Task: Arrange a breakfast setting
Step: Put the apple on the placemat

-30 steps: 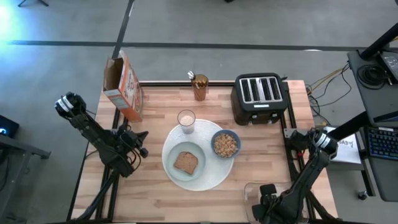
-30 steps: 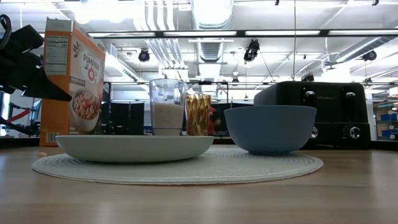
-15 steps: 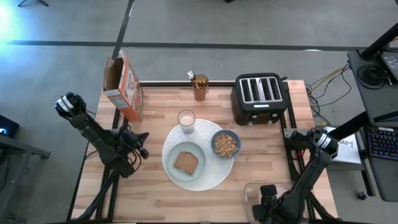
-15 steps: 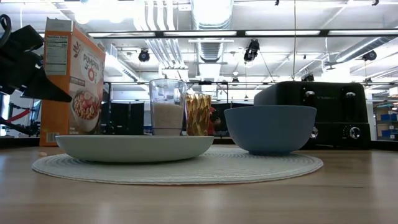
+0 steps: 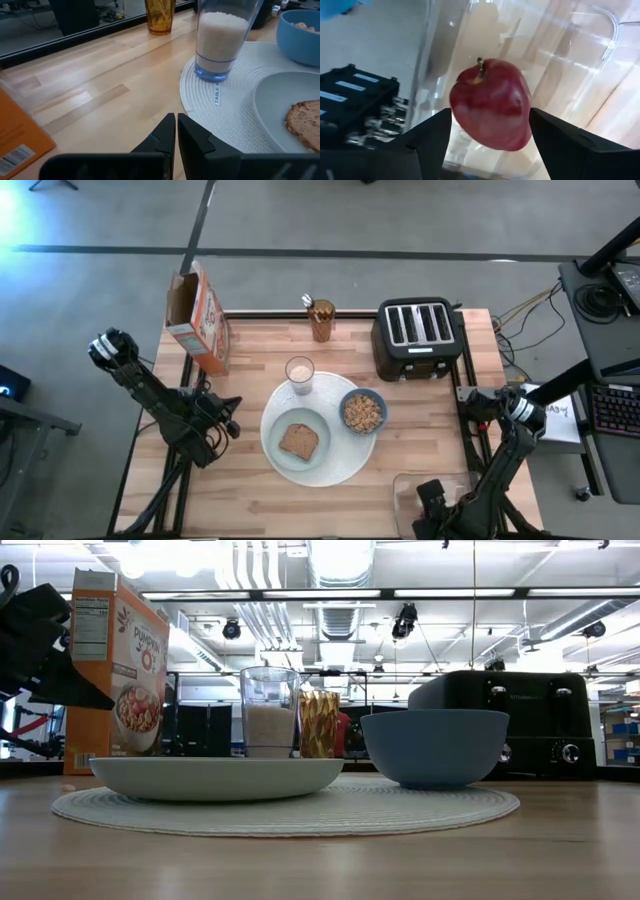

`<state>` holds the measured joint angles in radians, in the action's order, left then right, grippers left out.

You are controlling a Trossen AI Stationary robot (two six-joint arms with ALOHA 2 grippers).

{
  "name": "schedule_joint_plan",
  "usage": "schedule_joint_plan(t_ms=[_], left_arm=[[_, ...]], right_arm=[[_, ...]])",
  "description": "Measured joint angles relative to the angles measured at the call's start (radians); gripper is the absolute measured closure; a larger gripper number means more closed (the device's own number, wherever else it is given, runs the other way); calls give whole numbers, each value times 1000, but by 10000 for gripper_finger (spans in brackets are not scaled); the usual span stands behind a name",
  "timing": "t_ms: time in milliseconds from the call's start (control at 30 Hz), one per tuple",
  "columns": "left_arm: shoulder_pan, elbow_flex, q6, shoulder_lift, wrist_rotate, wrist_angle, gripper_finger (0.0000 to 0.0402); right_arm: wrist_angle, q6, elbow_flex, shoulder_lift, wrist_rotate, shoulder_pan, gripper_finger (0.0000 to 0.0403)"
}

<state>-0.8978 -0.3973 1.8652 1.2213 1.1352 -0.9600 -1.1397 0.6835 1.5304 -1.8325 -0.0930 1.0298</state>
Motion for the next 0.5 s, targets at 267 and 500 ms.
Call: schedule_joint_plan(t_ms=[267, 500], left_arm=[[0, 0, 2, 0, -3, 2, 400], [0, 0, -23, 0, -3, 4, 400]], right_arm=[[2, -14, -22, -31, 61, 0, 142], [84, -1, -62, -34, 19, 3, 143]])
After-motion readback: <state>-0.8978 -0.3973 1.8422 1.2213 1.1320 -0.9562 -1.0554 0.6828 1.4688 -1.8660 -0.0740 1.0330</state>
